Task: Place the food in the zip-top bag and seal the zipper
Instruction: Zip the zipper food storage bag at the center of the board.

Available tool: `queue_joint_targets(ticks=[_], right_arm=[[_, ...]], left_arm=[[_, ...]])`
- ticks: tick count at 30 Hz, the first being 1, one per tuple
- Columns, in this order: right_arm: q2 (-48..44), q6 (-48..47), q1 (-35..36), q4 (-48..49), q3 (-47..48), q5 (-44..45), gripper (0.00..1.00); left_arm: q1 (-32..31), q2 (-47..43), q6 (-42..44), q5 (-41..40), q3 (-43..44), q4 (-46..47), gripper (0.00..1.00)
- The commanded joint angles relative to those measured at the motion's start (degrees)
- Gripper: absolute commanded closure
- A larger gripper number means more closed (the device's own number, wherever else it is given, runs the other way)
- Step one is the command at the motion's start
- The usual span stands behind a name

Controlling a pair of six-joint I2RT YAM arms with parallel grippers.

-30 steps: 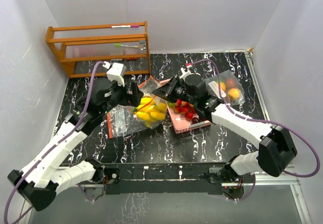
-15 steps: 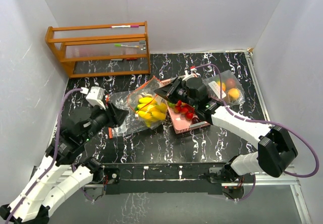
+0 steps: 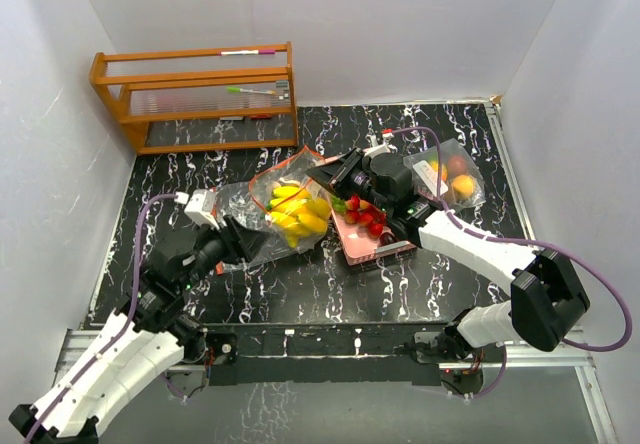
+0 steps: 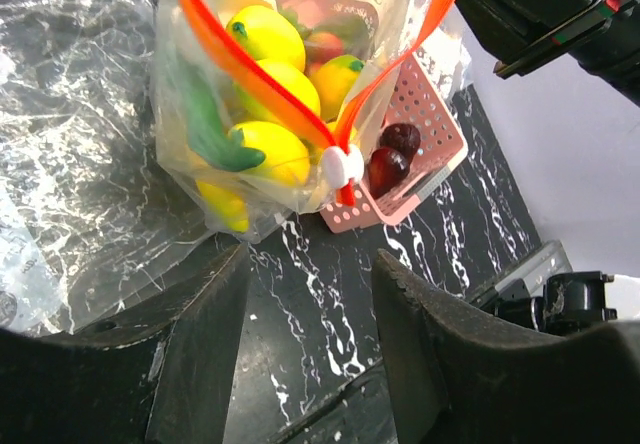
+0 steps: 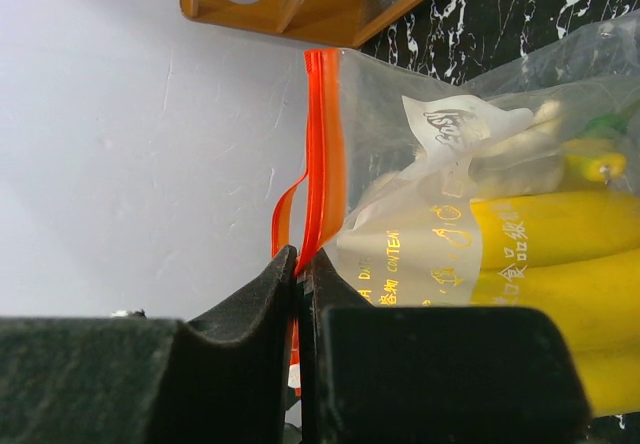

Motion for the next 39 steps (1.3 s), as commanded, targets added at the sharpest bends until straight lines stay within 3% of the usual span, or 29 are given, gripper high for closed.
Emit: queue_joint_targets(ticks=[1,19,21,24,28,36,38,39], right_arm=[[-1.59,0.85,-0.3,7.58,0.23,2.4,0.92],[1.82,4.46,0.26,12.59,2.39,4.37,0.92],[2.23,5.01,0.31,12.95,2.82,4.12,0.92],[2.61,5.89,0.39,13.97,2.92,4.05,0.92],[2.87,6.52,0.4,15.01,3.24,4.82,0.92],[4.43,6.73,0.44,15.99,5.1,4.28,0.92],[4.54,6.66,0.51,16.07,5.21,4.27,0.92],[4.47,6.64,0.48,16.05,5.27,4.23,0.92]], left_arm=[[-0.11,-5.71,-0.51,-3.58,-5.33,9.74,0.49],[-1.02,3.69,2.1,-5.25,-8.79,25.97,0.51],[-1.31,4.29,2.16,-5.2,-9.21,27.24,0.56],[-1.85,5.47,3.14,-6.01,-8.89,26.93,0.72],[-2.66,4.35,2.75,-6.82,-10.1,25.15,0.71],[-3.86,2.95,4.4,-7.79,-11.22,25.68,0.39],[-4.13,3.1,5.06,-8.6,-10.93,25.87,0.12],[-4.22,3.13,5.32,-9.09,-11.19,25.99,0.04]])
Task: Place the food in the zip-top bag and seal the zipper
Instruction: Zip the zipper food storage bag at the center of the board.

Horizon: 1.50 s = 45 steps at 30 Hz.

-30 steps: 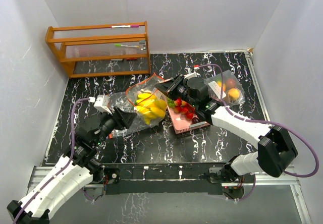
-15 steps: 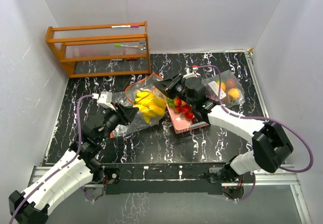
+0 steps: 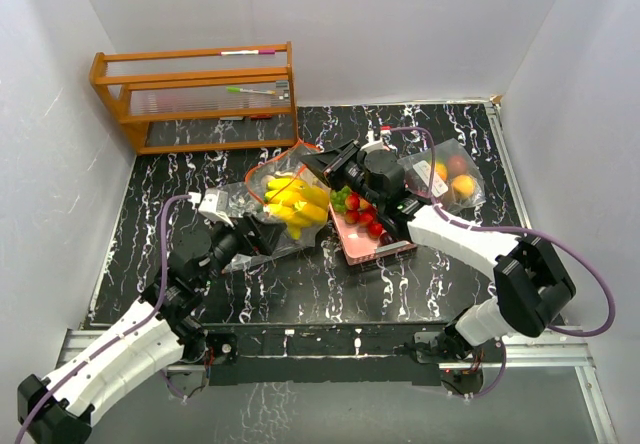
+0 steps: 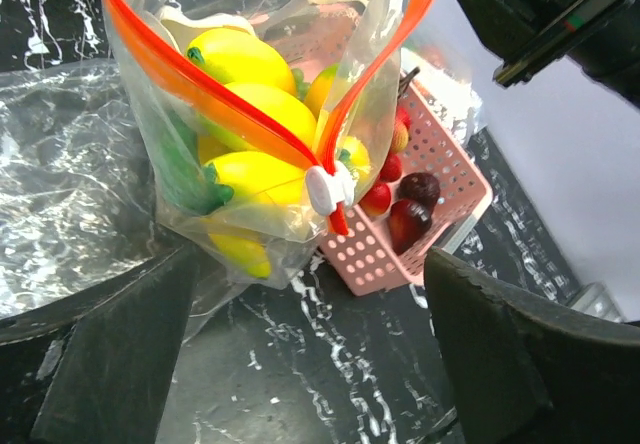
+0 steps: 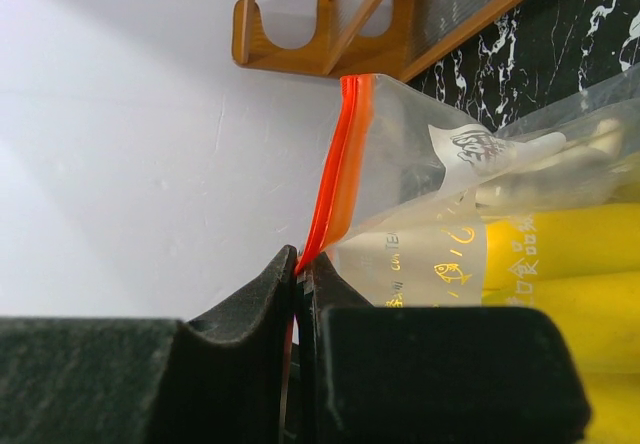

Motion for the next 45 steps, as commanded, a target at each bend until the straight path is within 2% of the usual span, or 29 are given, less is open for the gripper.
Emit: queue_joint_targets(ticks=[1,5,9,12,15,17,21,28,29,31,33,36,37,38,45], right_arm=[[-0.65,0.58,0.26,7.31,3.83,0.75,0.92],[-0.61,0.51,0.33,7.23,3.91,0.14,0.92],[-0.83,0.25,0.31,6.98,4.03,0.01,0.92],[-0.63,0.16,0.32,6.9,4.43,-0.31,0.92],[-0.27,0.2,0.26,7.01,4.92,-0.81,0.92],[-0.21,0.2,0.38,7.22,5.02,-0.91,0.92],[-0.25,0.12,0.54,7.16,5.02,-0.88,0.92],[0.01,0.29,1.33,7.39,4.85,-0.79,0.92],[0.09,0.29,1.36,7.44,4.97,-0.8,0.92],[0.03,0.29,1.46,7.4,4.81,-0.86,0.92],[-0.28,0.29,1.54,7.4,4.53,-0.76,0.92],[-0.74,0.36,1.59,7.37,4.08,-0.62,0.92],[-0.9,0.29,1.59,7.34,3.85,-0.59,0.92],[-1.14,0.29,1.59,7.27,3.67,-0.6,0.92],[-5.6,-0.12,1.64,4.12,-0.75,-0.41,0.92]], left_arm=[[-0.77,-0.55,1.72,-2.44,0.12,2.51,0.03],[-1.13,-0.76,2.71,-3.54,-2.38,6.72,0.03],[-1.31,2.26,6.21,-2.92,-0.5,6.83,0.04],[-1.33,3.12,6.57,-1.76,-0.17,7.59,0.15],[-1.36,2.9,5.82,-1.47,-0.92,8.61,0.36],[-1.4,2.44,5.47,-1.63,-1.46,9.13,0.42],[-1.46,1.83,5.98,-2.45,-1.03,8.51,0.48],[-1.58,2.78,5.98,-3.9,-0.81,9.29,0.48],[-1.58,3.2,5.92,-3.66,-1.13,10.1,0.55],[-1.66,3.72,5.68,-3.6,-1.47,11.16,0.61],[-1.75,3.93,5.93,-4.2,-1.59,11.49,0.75],[-1.75,3.33,6.53,-5.57,-1.61,11.1,0.82],[-1.75,2.94,6.87,-6.08,-1.47,10.7,0.93],[-1.75,2.51,7.28,-6.56,-1.16,9.99,1.0],[-1.75,-0.52,15.55,-11.5,8.14,-1.87,1.0]])
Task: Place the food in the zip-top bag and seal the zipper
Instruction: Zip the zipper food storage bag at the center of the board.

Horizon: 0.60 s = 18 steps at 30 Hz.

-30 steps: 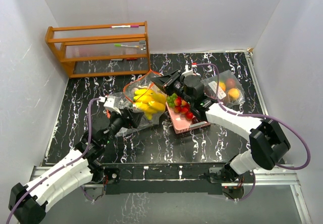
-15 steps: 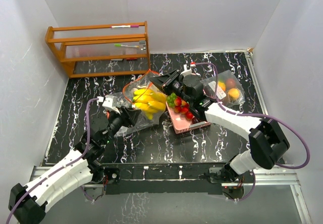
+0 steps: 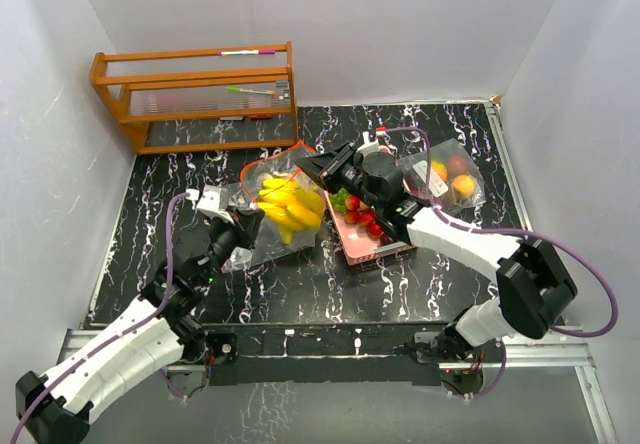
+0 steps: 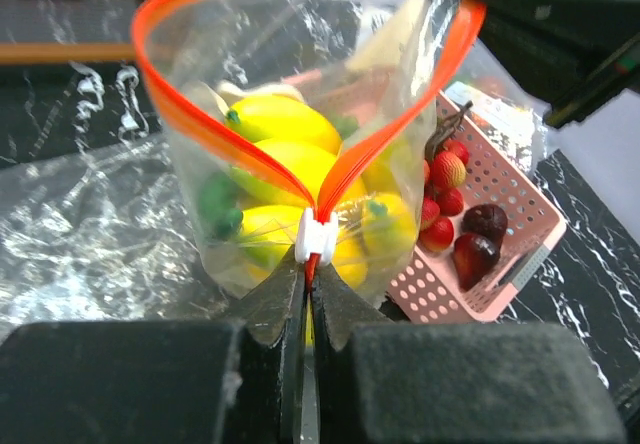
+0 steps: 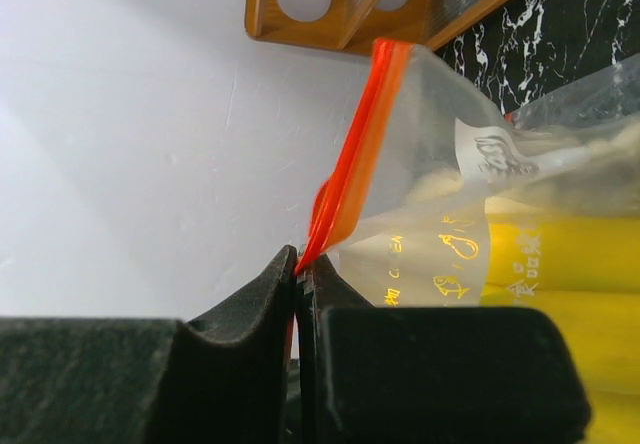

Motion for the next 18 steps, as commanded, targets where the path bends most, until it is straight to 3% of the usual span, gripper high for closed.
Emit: queue_joint_targets(ticks=[1,7,11,14,18], right_arm=[[-6.88,-0.53,0.05,2.53,-2.54,0.57,0.92],[-12.9,-3.8,0.02,-4.35,-7.36,0.62,0.91],[-15.58,-8.73,0.08,-11.22,-7.87,0.59,0.67],[-17.64,-14.01,0.09,-16.64,-7.14,0.81,0.58],[-21.05,-20.96,0.05,-22.76,-6.25,1.82,0.53]], left_arm=[[-0.35,-1.54,7.15,-4.63,9.71,-7.57,1.0],[-0.35,0.55,22.87,1.35,16.5,-13.14,1.0],[-0.35,-1.39,26.58,5.93,11.63,-9.88,1.0],[-0.31,-1.35,28.31,9.55,8.39,-9.5,1.0],[-0.37,-0.86,29.5,11.79,8.07,-11.81,1.0]])
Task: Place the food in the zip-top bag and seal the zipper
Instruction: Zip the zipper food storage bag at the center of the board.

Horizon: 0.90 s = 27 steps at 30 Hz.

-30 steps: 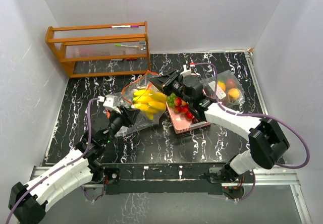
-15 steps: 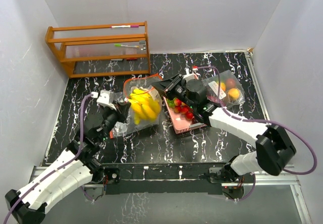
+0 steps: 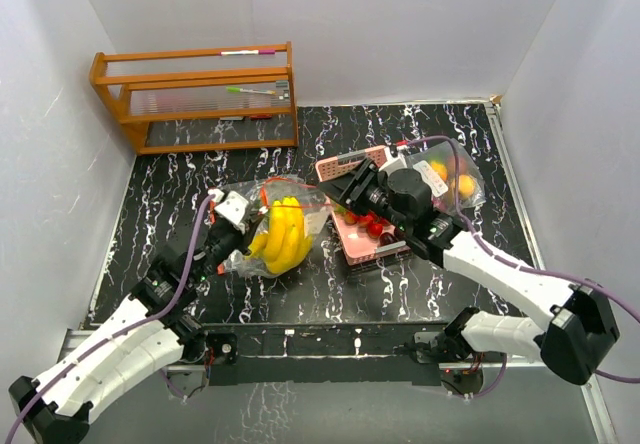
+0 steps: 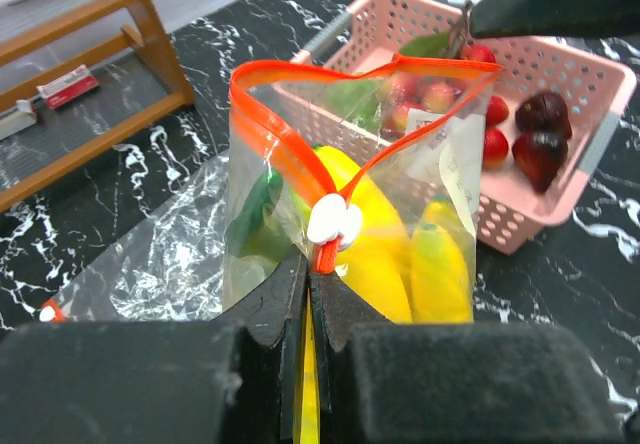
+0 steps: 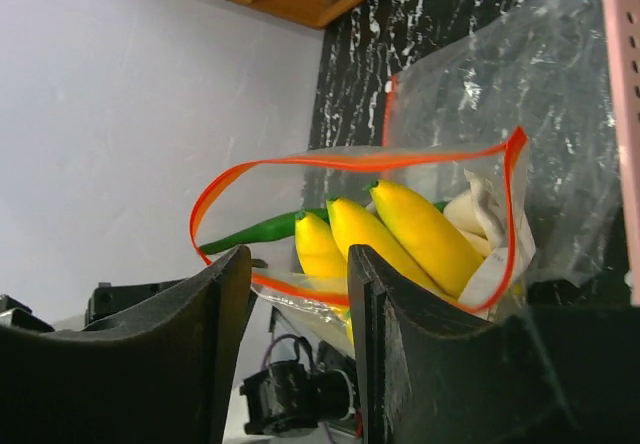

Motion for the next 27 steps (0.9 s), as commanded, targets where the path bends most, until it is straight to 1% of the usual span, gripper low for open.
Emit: queue_joint_targets(ticks=[1,4,8,11,14,21,23,25,27], right_arm=[[-4.95,-11.04,-0.14,-7.28,2.09,1.8,0.53],[-5.86,-18.21,-0.13,-11.8,5.84,0.66,0.53],[1.92,-33.2,-0.17,-25.57,18.38,-4.41,0.56],[5.92,-42.55,-0.12,-30.41,24.31,-11.2,0.59],[7.71,-46.61,-0.1,-30.89,27.32,-18.15,0.59],[11.3,-50.57,0.11,-31.17,32.41,-30.56,0.59],[10.95,-54.55,1.1,-32.86,33.78,-31.07,0.59],[10.13,-58.66,1.36,-33.5,35.08,-30.94,0.57],[9.13,-62.69,1.33,-32.91,36.16,-30.62,0.48]], left_arm=[[-0.09,-0.15,4.31,4.91,0.53,-1.82,1.0],[-0.14,-0.91,6.48,6.35,1.37,-3.5,1.0],[-0.09,-2.65,9.35,9.17,2.05,-4.4,1.0],[-0.06,-3.54,10.87,12.02,3.22,-5.14,1.0],[-0.09,-4.36,11.34,13.99,4.28,-4.37,1.0],[-0.07,-3.75,12.28,16.05,7.52,-0.65,1.0],[-0.09,-3.12,12.56,16.62,8.58,0.02,1.0],[-0.09,-2.2,12.73,17.85,10.61,-0.95,1.0],[-0.09,-0.91,11.89,18.76,13.58,-3.45,1.0]])
